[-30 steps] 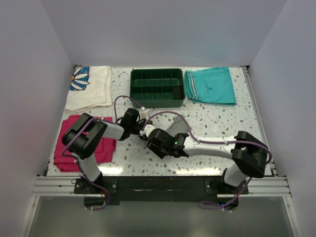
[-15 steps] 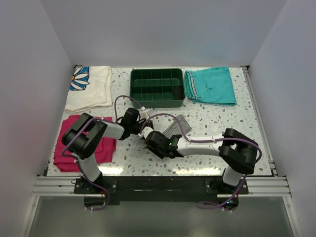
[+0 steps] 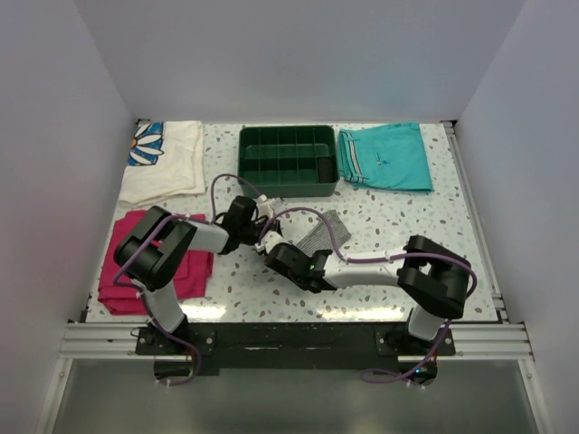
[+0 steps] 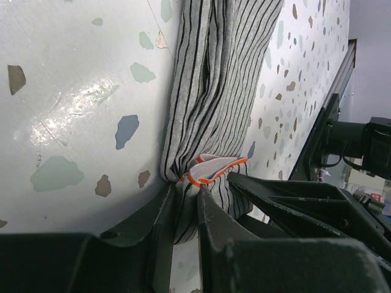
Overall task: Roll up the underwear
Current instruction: Roll the underwear to the center of the board.
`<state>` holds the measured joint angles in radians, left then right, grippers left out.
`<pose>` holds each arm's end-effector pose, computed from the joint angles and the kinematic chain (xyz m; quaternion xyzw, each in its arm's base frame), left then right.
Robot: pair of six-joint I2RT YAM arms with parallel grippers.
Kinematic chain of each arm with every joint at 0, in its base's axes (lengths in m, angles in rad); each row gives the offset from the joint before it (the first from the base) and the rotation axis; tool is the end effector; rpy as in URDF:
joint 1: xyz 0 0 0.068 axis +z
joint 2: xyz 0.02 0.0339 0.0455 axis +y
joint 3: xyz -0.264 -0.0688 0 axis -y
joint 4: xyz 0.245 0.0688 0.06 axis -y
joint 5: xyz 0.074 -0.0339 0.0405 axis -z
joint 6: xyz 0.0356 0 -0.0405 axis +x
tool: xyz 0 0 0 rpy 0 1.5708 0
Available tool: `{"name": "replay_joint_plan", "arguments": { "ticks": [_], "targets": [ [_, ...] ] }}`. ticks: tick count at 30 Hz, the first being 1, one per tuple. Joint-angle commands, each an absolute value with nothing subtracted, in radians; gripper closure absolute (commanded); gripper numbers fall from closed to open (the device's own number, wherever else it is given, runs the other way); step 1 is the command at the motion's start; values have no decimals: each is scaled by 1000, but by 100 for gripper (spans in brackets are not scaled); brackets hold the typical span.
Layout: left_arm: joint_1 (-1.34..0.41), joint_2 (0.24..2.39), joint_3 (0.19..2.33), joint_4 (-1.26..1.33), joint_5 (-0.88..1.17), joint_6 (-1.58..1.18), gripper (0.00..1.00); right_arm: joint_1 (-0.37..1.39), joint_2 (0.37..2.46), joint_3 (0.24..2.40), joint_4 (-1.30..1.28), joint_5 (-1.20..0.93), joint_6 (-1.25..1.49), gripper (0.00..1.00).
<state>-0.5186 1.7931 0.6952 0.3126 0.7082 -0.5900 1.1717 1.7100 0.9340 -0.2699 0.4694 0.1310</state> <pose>0.2618 -0.1761 0.1088 0.1017 0.8707 -0.4613 0.1366 0.1417 0.2946 0.1547 -0.4146 0.8450 -0.0256 0.3368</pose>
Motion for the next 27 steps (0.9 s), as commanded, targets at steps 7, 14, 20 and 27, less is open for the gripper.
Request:
{"name": "replay_joint_plan", "arguments": {
  "ticks": [7,14,20,27],
  "targets": [
    [-468,1735,736,146,562,-537,67,1170,1695,865,-242,354,192,70],
    [-416,1626,747,65,488,-548,53,1169,1674,861,-222,319,206,70],
    [-407,1539,703,49,399,-574,52,1167,1619,864,-212,240,239,70],
    [-407,1430,661,22,321,-586,52,1123,1549,867,-184,51,262,69]
  ]
}}
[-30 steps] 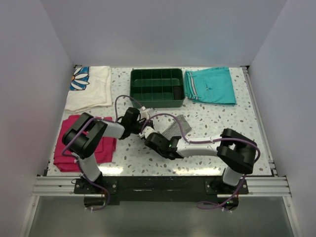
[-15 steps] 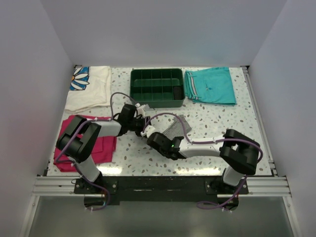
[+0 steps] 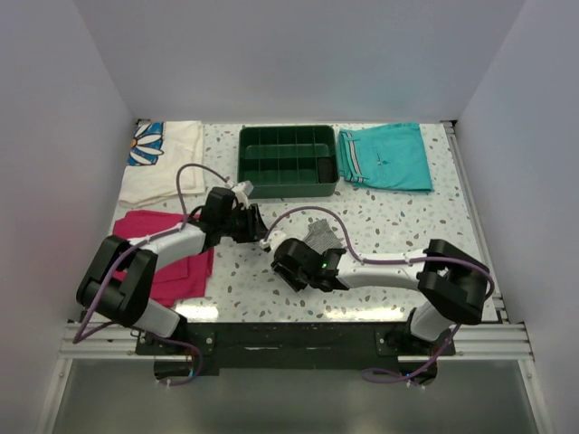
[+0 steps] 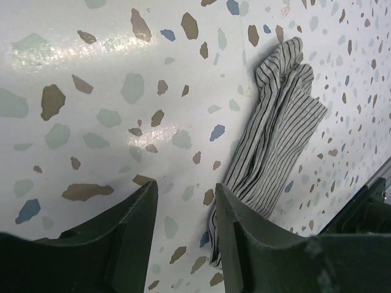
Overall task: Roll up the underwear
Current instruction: Roll the underwear to the center of the board.
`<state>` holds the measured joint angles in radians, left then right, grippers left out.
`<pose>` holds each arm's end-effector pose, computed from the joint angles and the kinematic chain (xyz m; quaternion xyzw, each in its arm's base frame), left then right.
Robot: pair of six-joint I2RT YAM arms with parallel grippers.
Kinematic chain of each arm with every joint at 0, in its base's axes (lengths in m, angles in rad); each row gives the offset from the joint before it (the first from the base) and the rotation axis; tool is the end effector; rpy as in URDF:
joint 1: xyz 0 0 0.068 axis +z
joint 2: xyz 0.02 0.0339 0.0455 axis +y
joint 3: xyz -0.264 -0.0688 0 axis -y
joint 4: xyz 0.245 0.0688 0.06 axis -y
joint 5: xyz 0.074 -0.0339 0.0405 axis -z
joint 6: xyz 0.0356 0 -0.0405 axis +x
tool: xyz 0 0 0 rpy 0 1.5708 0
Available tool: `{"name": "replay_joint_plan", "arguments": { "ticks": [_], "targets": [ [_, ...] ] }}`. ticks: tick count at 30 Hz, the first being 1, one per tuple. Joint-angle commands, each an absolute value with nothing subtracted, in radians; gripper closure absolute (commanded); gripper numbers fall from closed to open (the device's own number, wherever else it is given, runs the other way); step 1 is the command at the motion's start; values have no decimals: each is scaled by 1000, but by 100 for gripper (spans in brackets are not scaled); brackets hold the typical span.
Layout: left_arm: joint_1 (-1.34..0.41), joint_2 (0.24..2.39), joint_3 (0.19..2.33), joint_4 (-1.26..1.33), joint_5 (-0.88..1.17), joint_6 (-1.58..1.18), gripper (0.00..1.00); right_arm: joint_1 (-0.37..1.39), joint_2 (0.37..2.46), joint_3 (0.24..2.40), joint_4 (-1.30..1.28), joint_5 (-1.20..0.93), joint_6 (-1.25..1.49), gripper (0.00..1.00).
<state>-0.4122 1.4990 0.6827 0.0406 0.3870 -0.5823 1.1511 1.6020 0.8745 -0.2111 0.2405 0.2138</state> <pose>0.2594 -0.1281 0.1645 -0.0027 0.9079 -0.3371 0.2493 0.1362 0.2845 0.1717 -0.3929 0.8587 0.1062 0.3114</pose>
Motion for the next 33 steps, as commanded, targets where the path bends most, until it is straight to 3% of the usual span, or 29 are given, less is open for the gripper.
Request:
{"name": "replay_joint_plan", "arguments": {
  "ticks": [1,10,28,33],
  "targets": [
    [-407,1413,660,20,316,-581,52,1115,1546,867,-166,11,265,69],
    [-407,1384,626,11,337,-565,52,971,1537,844,-100,-273,316,68],
    [-407,1401,600,80,439,-552,52,753,1526,617,240,-566,540,68],
    [-407,1397,584,94,457,-552,52,715,1557,586,307,-609,593,71]
  ]
}}
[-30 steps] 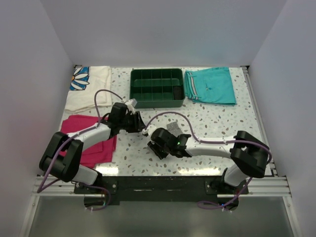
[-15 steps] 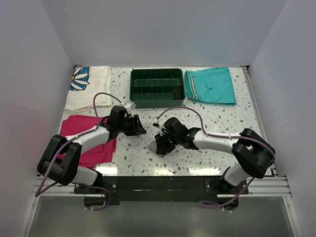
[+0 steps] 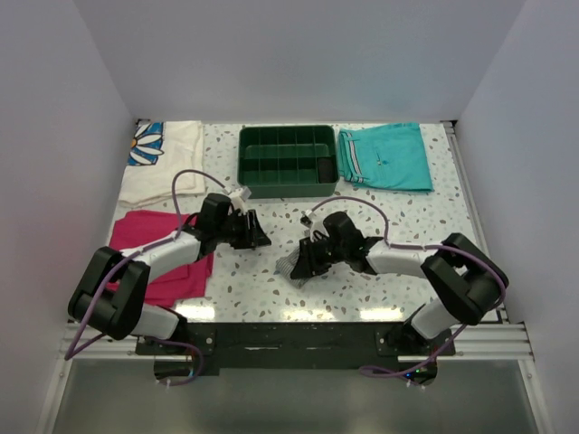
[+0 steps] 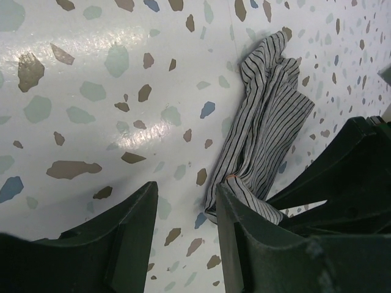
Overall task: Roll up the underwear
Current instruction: Roll the underwear to the center of the board.
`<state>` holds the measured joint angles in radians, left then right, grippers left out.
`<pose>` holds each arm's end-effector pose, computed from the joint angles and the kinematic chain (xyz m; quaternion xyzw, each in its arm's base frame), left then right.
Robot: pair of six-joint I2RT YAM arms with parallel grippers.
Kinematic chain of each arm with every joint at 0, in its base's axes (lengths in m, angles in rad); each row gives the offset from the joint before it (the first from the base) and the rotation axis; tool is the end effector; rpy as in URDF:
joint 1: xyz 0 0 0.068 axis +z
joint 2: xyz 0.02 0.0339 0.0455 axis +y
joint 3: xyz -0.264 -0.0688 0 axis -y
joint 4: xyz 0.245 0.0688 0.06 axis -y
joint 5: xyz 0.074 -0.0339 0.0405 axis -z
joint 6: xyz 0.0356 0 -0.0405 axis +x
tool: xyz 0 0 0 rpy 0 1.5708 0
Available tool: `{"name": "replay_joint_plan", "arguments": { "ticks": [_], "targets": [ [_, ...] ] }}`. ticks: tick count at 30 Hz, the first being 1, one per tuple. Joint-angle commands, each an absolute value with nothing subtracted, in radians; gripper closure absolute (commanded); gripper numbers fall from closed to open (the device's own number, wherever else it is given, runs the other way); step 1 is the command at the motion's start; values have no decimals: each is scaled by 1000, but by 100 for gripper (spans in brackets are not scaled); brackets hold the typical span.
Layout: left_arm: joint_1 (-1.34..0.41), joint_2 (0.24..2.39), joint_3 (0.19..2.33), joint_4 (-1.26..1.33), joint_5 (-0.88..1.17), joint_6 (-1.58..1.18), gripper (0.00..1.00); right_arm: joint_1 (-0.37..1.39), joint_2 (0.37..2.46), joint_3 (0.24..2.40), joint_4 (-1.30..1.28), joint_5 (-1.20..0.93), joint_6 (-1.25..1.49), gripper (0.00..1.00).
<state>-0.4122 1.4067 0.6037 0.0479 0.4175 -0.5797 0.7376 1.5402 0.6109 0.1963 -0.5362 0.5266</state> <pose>0.2396 -0.1205 0.1663 0.0068 0.9018 -0.3520 0.2507 0.1982 0.2047 0.1470 -0.1999 0.8647 0.4270 0.1735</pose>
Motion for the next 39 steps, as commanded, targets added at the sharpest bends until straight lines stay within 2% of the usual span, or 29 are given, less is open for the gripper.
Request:
{"name": "replay_joint_plan", "arguments": {
  "ticks": [1,8,12,30,39],
  "targets": [
    [-407,1394,581,101,462,-551,52,707,1568,581,319,-612,598,71],
    [-408,1373,558,138,500,-549,52,673,1623,569,305,-608,618,80],
    [-414,1370,558,156,518,-543,52,660,1651,561,301,-588,629,81],
    [-466,1358,542,195,551,-517,51,641,1704,598,131,-385,626,81],
    [-491,1422,488,340,623,-517,44,638,1717,647,43,-354,581,80]
  ]
}}
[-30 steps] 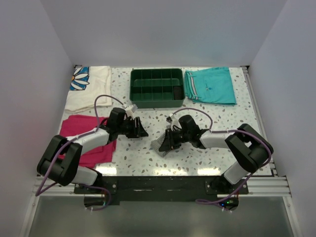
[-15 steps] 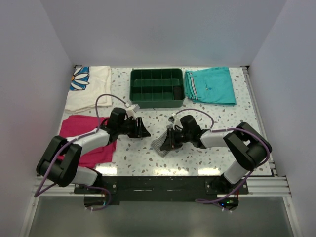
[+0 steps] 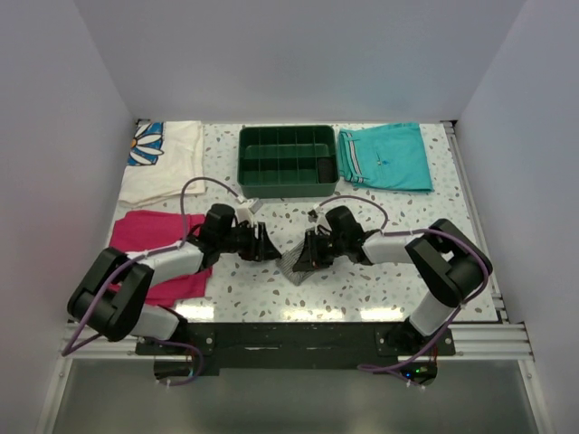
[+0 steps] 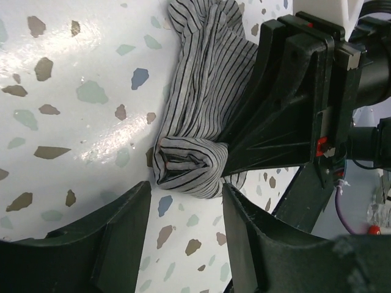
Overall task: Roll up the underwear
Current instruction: Roll the underwear to the center of the board.
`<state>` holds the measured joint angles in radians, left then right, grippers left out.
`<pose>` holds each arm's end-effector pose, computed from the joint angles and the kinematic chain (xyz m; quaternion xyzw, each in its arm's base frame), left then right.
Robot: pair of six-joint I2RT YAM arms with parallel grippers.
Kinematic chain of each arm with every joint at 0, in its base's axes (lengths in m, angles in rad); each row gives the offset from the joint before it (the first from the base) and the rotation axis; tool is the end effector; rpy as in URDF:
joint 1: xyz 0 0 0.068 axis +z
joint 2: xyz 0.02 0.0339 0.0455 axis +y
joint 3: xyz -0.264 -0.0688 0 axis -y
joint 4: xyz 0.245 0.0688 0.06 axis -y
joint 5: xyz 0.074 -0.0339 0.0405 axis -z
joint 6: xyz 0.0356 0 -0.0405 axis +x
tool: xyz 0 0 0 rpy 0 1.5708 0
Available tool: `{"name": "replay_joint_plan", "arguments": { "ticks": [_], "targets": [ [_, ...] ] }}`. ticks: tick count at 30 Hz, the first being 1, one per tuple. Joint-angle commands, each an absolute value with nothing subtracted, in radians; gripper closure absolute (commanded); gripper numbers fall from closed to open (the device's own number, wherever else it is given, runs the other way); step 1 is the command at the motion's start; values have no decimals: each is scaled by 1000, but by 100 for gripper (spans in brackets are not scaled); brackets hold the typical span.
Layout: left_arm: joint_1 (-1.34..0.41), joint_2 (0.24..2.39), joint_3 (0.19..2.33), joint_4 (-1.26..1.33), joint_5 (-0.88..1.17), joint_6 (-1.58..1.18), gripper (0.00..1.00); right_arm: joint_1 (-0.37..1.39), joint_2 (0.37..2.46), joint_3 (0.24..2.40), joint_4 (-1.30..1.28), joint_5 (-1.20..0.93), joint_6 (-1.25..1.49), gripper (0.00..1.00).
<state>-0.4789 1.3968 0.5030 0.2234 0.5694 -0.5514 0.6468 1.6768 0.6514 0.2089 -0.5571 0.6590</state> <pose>0.2184 -0.1350 0.1555 0.0908 0.8680 -0.4258 0.2388 0.2262 0.1944 0.1217 -0.0958 0.8945 0.4182 0.1260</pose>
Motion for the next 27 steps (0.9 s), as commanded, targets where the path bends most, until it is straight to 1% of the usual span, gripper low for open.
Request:
{"name": "replay_joint_plan", "arguments": {
  "ticks": [1,11,18,25,27],
  "targets": [
    [-491,1436,482,351,624,-517,44,638,1713,647,37,-351,577,80],
    [-489,1565,476,512,705,-511,44,638,1710,655,23,-362,552,79],
    [-489,1657,483,569,735,-511,44,640,1710,664,9,-371,526,78],
    [-489,1720,512,604,749,-532,47,640,1718,660,18,-379,517,78],
    [-489,1736,514,617,753,-538,50,638,1720,658,15,-379,515,78]
  ]
}}
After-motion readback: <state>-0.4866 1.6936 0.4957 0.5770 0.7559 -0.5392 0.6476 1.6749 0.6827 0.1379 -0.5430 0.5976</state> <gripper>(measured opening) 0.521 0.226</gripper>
